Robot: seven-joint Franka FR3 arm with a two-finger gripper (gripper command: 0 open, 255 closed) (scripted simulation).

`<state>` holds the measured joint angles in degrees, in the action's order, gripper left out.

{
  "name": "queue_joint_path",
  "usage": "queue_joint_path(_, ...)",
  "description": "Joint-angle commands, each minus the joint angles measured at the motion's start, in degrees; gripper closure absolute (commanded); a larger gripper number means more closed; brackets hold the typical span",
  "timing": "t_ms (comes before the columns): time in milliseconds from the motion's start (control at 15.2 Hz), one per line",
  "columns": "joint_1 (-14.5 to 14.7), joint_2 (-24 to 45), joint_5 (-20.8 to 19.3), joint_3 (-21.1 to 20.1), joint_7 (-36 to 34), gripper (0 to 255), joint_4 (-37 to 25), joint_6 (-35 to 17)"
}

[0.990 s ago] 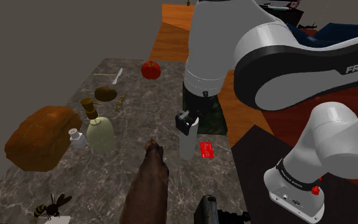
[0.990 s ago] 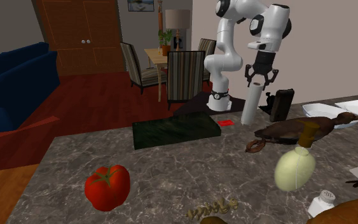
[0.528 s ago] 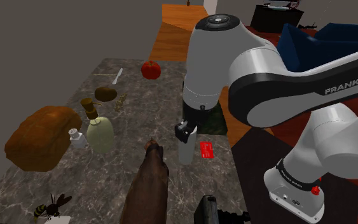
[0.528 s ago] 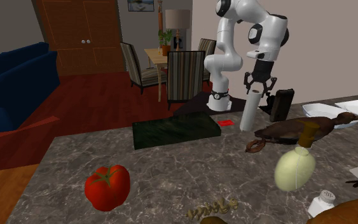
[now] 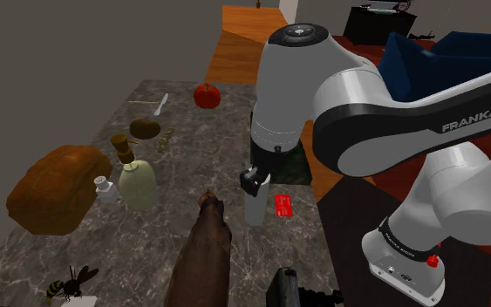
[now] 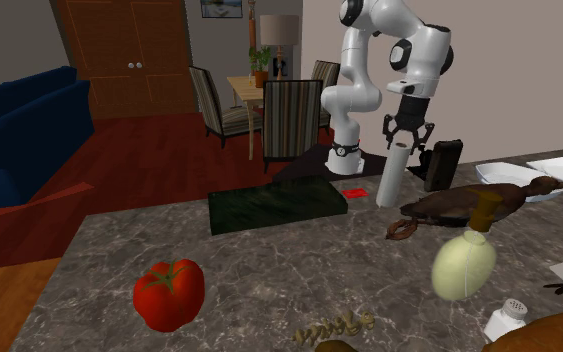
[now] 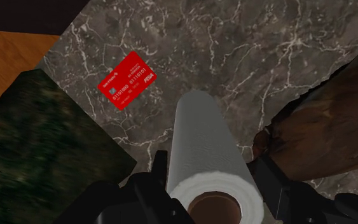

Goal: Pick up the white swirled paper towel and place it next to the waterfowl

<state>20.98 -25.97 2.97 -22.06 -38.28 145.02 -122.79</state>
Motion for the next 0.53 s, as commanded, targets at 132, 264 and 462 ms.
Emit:
queue_joint_path(132, 0.0, 0.0, 0.0, 0.0, 0.0, 0, 0.0, -0.01)
queue_joint_path(264, 0.0, 0.0, 0.0, 0.0, 0.0, 0, 0.0, 0.0)
queue_joint_path(462, 0.31, -1.73, 0.32, 0.46, 0.33, 0, -2.62, 4.29)
